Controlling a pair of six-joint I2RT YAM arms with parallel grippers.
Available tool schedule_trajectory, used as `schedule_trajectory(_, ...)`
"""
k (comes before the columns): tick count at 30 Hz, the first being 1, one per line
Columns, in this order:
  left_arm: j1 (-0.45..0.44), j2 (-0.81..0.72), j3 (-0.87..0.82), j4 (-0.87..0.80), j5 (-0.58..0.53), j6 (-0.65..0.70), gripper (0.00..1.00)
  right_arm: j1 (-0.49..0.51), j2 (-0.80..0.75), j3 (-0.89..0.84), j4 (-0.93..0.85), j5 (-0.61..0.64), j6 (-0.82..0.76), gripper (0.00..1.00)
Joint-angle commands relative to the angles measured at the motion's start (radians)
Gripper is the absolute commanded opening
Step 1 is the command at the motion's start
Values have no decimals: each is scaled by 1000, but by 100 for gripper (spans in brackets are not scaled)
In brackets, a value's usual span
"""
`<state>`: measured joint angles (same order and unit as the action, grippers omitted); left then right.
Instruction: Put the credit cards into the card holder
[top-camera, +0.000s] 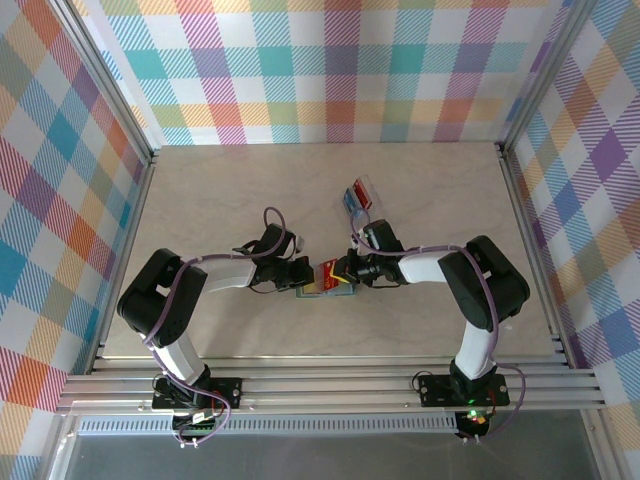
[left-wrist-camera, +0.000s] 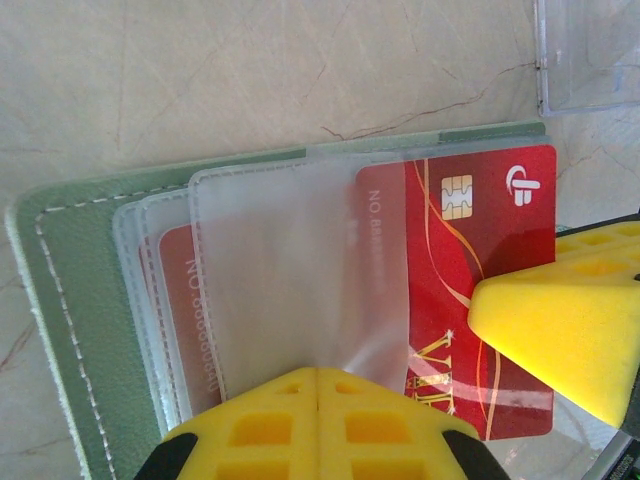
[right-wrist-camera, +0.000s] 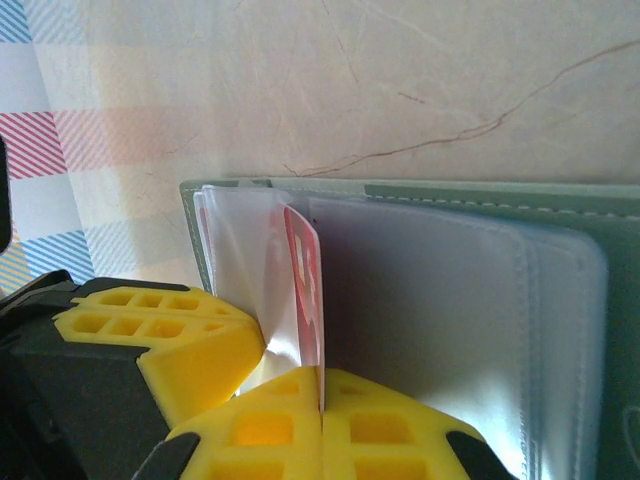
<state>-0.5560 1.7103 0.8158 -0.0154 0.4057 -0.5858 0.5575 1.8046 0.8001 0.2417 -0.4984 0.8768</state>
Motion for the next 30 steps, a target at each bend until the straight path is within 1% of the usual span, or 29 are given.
schedule_trajectory(1,-11,-3,-31,-85,-46,20,4,4,4,-28,-47,48,22,0)
schedule_trajectory(8,-12,-13,-27,-104,-70,35,4,1,10,-28,-68,71,30,0)
schedule_trajectory(15,-11,-41,-20,-134,-123,68,4,1,17,-23,-86,92,21,0)
schedule_trajectory(17,-13,-54,-25,-120,-118,74,5,1,31,-21,-76,88,23,0)
schedule_trajectory(23,-15,-111,-53,-60,-64,78,10,1,44,-24,-54,83,18,0)
schedule_trajectory(26,-15,-121,-52,-78,-95,87,11,1,46,-24,-43,74,19,0)
schedule_trajectory(30,-15,-81,-33,-121,-134,96,8,1,50,-23,-37,78,16,0)
